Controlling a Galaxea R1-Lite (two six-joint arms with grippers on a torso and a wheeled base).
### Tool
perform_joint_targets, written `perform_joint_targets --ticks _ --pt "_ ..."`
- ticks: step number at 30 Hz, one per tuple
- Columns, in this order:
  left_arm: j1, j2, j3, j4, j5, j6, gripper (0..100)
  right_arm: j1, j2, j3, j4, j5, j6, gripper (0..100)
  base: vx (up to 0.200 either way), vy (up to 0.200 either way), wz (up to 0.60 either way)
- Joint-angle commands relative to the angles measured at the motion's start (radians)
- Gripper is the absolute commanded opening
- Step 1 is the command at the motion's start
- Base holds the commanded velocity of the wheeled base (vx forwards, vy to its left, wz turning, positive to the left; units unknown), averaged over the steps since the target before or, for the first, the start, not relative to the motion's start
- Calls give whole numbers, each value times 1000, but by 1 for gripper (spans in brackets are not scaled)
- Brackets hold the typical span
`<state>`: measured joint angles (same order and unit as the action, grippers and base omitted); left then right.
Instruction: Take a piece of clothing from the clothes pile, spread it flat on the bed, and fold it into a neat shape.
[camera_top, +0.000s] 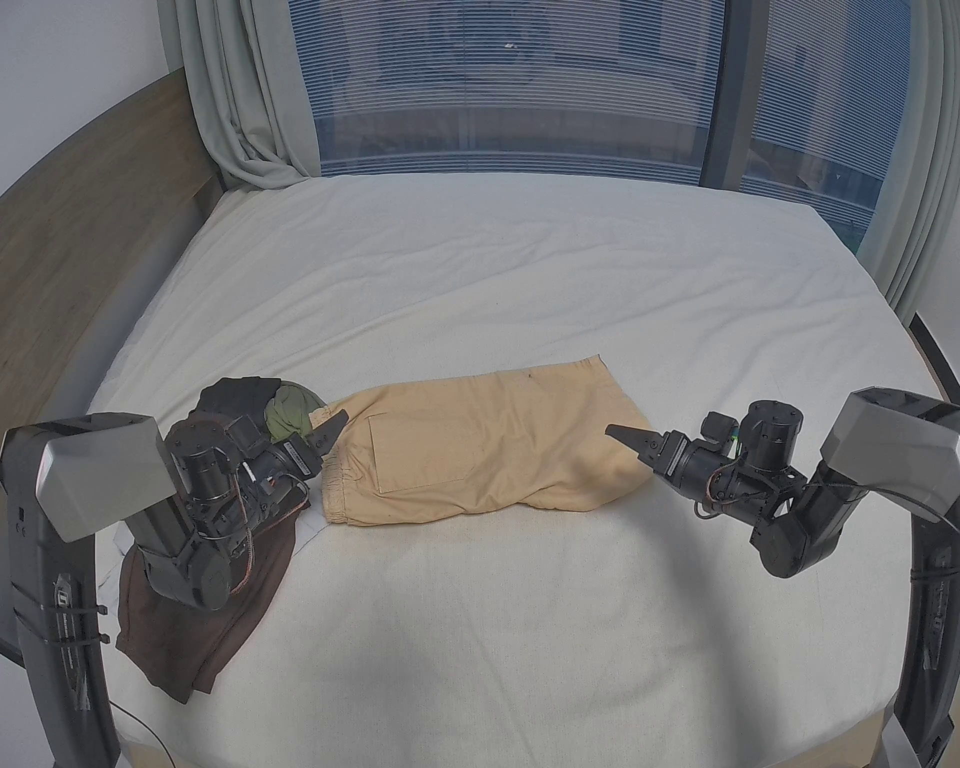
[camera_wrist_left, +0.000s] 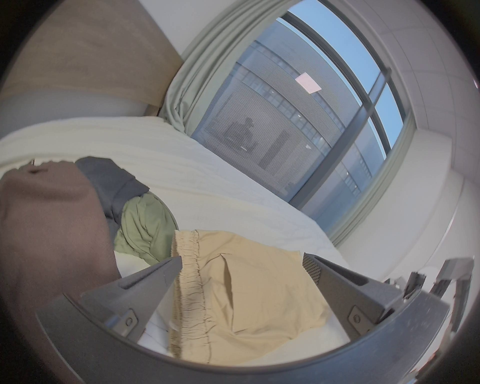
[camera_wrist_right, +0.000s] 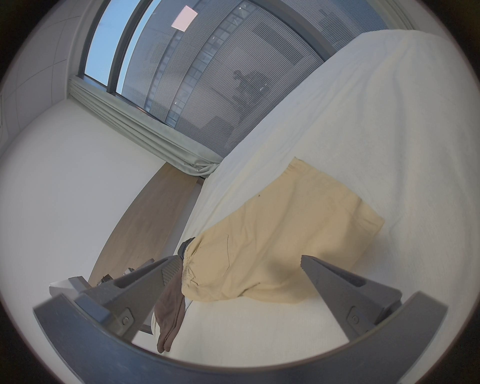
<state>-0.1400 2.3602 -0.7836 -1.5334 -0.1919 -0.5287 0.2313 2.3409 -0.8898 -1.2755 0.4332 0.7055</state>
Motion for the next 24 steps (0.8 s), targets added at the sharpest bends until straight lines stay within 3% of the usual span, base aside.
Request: perform_joint_targets --ticks 1,9,24 --pt "13 -1 24 -4 5 108 100 11 18 20 -2 2 3 100 0 0 0" --pt "37 5 58 -11 8 381 100 11 48 18 15 1 3 100 0 0 0" --pt "36 2 61 -13 6 403 100 2 135 -9 28 1 3 100 0 0 0"
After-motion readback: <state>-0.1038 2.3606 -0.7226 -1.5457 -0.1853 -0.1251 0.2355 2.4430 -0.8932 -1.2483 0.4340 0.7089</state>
